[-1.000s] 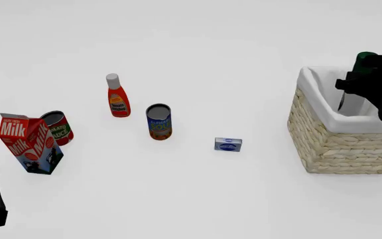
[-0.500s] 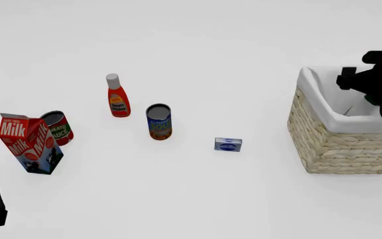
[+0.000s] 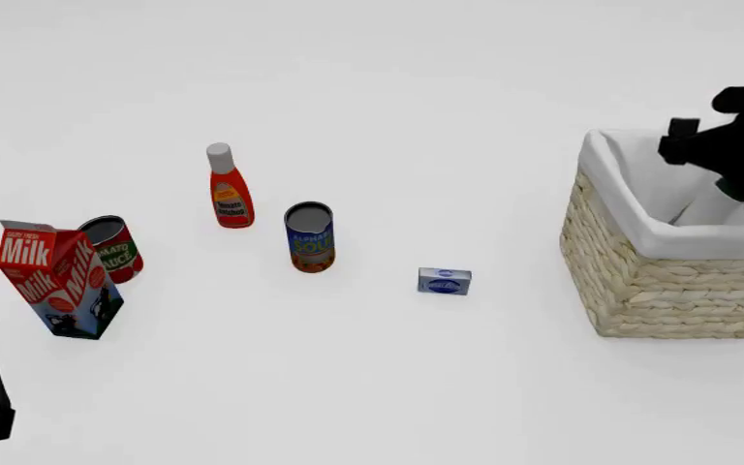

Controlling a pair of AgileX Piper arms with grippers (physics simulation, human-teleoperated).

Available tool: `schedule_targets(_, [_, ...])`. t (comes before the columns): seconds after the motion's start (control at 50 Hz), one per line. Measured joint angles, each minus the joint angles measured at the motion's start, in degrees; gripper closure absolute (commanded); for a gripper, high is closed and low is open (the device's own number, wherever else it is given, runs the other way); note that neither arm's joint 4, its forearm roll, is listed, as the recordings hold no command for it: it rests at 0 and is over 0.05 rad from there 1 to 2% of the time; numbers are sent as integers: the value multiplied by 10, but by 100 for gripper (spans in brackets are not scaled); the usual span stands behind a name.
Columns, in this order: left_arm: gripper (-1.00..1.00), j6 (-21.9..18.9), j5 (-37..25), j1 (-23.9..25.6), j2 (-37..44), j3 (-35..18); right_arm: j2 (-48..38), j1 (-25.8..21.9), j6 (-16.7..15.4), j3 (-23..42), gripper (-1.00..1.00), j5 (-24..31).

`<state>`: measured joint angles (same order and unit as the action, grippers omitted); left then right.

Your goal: Pick the salad dressing and place it in the basket.

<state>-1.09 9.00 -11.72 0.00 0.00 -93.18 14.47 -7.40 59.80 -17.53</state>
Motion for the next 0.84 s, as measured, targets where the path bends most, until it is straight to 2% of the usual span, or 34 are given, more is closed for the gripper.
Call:
schedule_targets(0.28, [-100, -4, 0, 3, 0, 0, 103, -23, 7, -69, -100, -11])
schedule_targets(0.84, [-100, -12, 5, 14, 0, 0, 431, -86, 15, -310, -100, -16])
